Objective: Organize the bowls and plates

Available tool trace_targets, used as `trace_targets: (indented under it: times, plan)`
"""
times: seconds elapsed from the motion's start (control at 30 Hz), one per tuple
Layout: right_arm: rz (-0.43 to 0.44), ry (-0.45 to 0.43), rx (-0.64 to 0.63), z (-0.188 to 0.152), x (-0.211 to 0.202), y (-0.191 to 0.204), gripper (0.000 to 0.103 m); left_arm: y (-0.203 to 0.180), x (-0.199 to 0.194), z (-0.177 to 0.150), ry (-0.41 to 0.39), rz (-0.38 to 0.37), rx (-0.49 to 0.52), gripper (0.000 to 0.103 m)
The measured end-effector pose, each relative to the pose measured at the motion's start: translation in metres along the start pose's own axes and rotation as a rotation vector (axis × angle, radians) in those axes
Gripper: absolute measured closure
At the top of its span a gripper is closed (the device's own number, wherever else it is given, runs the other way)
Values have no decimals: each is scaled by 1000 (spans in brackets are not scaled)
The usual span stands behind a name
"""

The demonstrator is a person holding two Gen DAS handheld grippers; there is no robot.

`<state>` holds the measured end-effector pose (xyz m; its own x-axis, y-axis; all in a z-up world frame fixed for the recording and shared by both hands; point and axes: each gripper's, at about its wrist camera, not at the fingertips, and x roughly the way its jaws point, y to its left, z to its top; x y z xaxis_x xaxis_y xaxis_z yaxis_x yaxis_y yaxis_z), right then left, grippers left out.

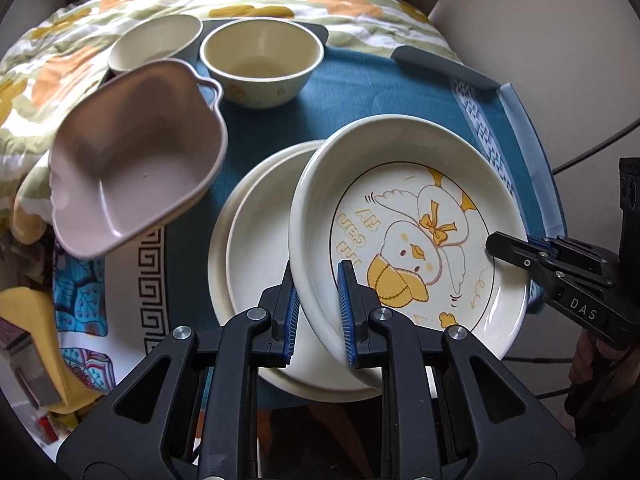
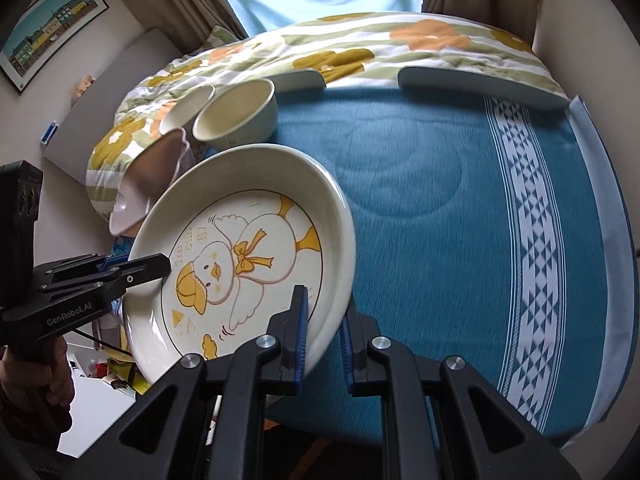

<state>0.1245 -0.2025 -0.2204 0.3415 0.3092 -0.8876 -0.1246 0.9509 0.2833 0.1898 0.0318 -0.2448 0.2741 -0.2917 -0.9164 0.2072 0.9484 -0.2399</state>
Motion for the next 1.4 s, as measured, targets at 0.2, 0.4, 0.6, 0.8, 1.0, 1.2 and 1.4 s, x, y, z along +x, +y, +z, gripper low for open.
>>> trace_targets:
  times: [0.2, 0.4, 0.6, 0.8, 1.0, 1.2, 1.4]
  plan:
    - [-41, 23, -47, -5, 13, 8, 89, 0, 18, -5, 26, 63, 16, 87]
    - [-67, 25, -95, -4, 17, 15, 89, -3, 27, -6, 43, 114, 40, 87]
    - [-68, 35, -117, -5, 21, 21, 89, -7, 32, -7, 43, 172, 63, 87]
    - [-83, 42, -145, -3, 27, 26, 89, -10, 33, -7, 33, 227, 92, 87]
    - [-92, 53, -163, -2, 31, 29, 88, -14, 32, -6, 25, 282, 120, 87]
    - [-109, 58, -170, -1, 34, 33, 88, -19, 34, -6, 21, 345, 149, 86]
    - [-121, 66, -170, 0, 34, 34, 88, -23, 35, -5, 23, 392, 177, 86]
